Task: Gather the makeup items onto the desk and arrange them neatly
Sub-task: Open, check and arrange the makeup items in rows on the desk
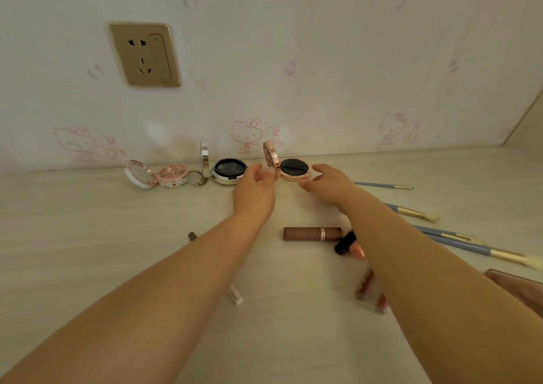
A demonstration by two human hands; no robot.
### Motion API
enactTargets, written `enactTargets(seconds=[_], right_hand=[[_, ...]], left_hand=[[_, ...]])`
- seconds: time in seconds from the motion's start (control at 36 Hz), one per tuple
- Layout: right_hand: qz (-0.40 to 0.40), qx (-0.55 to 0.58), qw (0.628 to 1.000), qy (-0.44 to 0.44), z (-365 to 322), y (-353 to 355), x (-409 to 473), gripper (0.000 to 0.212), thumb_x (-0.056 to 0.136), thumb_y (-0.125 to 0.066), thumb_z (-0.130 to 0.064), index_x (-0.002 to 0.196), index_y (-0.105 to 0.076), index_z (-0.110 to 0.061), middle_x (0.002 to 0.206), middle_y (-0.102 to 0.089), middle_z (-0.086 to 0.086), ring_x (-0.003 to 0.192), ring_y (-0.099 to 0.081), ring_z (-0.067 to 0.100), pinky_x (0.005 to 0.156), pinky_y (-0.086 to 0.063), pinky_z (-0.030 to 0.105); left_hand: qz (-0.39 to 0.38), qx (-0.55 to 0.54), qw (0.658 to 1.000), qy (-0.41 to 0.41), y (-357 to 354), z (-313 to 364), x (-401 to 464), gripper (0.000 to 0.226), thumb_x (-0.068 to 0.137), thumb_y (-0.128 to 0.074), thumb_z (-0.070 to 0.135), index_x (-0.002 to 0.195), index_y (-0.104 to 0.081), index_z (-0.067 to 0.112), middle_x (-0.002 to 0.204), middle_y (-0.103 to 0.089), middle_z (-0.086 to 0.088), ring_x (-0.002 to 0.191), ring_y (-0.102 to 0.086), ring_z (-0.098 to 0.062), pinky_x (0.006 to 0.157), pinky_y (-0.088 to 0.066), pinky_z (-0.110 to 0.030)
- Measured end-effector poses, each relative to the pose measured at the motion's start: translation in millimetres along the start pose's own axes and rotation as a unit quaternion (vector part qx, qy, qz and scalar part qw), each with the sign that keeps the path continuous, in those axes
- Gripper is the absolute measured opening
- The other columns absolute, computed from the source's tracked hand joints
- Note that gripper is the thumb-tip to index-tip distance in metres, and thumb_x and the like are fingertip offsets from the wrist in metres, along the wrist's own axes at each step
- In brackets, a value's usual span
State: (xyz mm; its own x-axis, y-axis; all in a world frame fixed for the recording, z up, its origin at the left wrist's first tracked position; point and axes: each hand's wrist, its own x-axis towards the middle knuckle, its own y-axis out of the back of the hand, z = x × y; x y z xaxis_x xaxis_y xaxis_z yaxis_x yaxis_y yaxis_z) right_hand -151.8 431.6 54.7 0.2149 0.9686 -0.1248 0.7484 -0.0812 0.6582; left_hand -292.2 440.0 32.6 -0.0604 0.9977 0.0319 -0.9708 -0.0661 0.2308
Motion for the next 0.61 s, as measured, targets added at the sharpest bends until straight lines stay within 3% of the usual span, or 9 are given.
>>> enactTargets(seconds=[0.06, 0.14, 0.22, 0.31, 0.39, 0.44, 0.53, 0.61], right_hand=[[0.017, 0.034, 0.999, 0.022, 1.2, 3.0, -14.0, 0.053, 0.094, -0.05, -0.031, 0.142, -0.033, -0.016, 0.134, -0.049, 0.009, 0.118, -0.049, 0.024, 0.094, -0.037, 0.03], [0.079, 0.045, 0.994, 0.062, 5.8, 9.2, -37.5, 0.04, 0.096, -0.046, -0.028, 0.135, -0.043, -0.018, 0.113, -0.056, 0.005, 0.096, -0.052, 0.018, 0.083, -0.038, 0.025], [0.138, 0.043, 0.984, 0.1, 13.2, 15.1, -64.9, 0.027, 0.096, -0.046, -0.022, 0.121, -0.057, -0.02, 0.093, -0.056, -0.003, 0.087, -0.053, 0.014, 0.069, -0.037, 0.02], [0.172, 0.038, 0.978, 0.113, 21.0, 17.7, -91.9, 0.022, 0.095, -0.047, -0.019, 0.11, -0.063, -0.022, 0.094, -0.06, -0.006, 0.082, -0.053, 0.01, 0.06, -0.036, 0.013], [0.176, 0.022, 0.977, 0.118, 26.1, 16.3, -114.1, 0.021, 0.095, -0.046, -0.019, 0.105, -0.065, -0.022, 0.092, -0.06, -0.008, 0.081, -0.055, 0.016, 0.073, -0.05, 0.031], [0.175, -0.01, 0.978, 0.116, 28.4, 13.7, -125.8, 0.023, 0.096, -0.044, -0.019, 0.105, -0.065, -0.022, 0.1, -0.06, -0.005, 0.094, -0.057, 0.02, 0.083, -0.051, 0.038], [0.177, -0.069, 0.974, 0.124, 33.4, 7.2, -131.9, 0.024, 0.096, -0.045, -0.019, 0.108, -0.065, -0.022, 0.109, -0.058, -0.002, 0.109, -0.051, 0.023, 0.086, -0.049, 0.041], [0.157, -0.219, 0.955, 0.121, 40.1, 0.1, -131.8, 0.031, 0.097, -0.043, -0.025, 0.125, -0.056, -0.025, 0.129, -0.05, 0.0, 0.122, -0.037, 0.023, 0.1, -0.036, 0.035]], left_hand=[[0.027, -0.022, 0.999, -0.022, 3.0, 1.5, -11.1, 0.03, 0.093, -0.047, 0.027, 0.122, -0.054, 0.02, 0.117, -0.06, -0.002, 0.11, -0.058, -0.021, 0.096, -0.047, -0.046], [0.005, 0.004, 0.996, -0.091, 6.3, 8.7, -30.4, 0.012, 0.093, -0.05, 0.023, 0.098, -0.058, 0.03, 0.097, -0.062, 0.008, 0.098, -0.062, -0.016, 0.09, -0.05, -0.043], [-0.049, 0.038, 0.986, -0.155, 6.3, 14.5, -50.8, 0.015, 0.09, -0.055, 0.018, 0.09, -0.06, 0.033, 0.086, -0.064, 0.012, 0.087, -0.063, -0.012, 0.085, -0.051, -0.031], [-0.072, 0.103, 0.967, -0.222, 5.6, 15.9, -70.3, 0.015, 0.088, -0.059, 0.016, 0.091, -0.065, 0.029, 0.087, -0.066, 0.011, 0.082, -0.061, -0.007, 0.077, -0.046, -0.017], [-0.076, 0.224, 0.931, -0.28, 7.1, 11.2, -80.3, 0.02, 0.088, -0.059, 0.018, 0.106, -0.066, 0.023, 0.102, -0.065, 0.007, 0.097, -0.057, -0.01, 0.084, -0.044, -0.023], [-0.094, 0.333, 0.892, -0.29, 9.1, 4.5, -84.0, 0.032, 0.089, -0.057, 0.025, 0.121, -0.06, 0.023, 0.12, -0.059, 0.004, 0.114, -0.047, -0.017, 0.091, -0.04, -0.028], [-0.117, 0.438, 0.85, -0.266, 10.4, -4.3, -87.3, 0.041, 0.092, -0.052, 0.033, 0.131, -0.05, 0.025, 0.13, -0.052, 0.002, 0.121, -0.039, -0.021, 0.093, -0.039, -0.035], [-0.103, 0.502, 0.814, -0.273, 9.1, -4.4, -93.8, 0.037, 0.096, -0.044, 0.035, 0.131, -0.048, 0.026, 0.127, -0.052, 0.001, 0.119, -0.04, -0.023, 0.088, -0.036, -0.035]])
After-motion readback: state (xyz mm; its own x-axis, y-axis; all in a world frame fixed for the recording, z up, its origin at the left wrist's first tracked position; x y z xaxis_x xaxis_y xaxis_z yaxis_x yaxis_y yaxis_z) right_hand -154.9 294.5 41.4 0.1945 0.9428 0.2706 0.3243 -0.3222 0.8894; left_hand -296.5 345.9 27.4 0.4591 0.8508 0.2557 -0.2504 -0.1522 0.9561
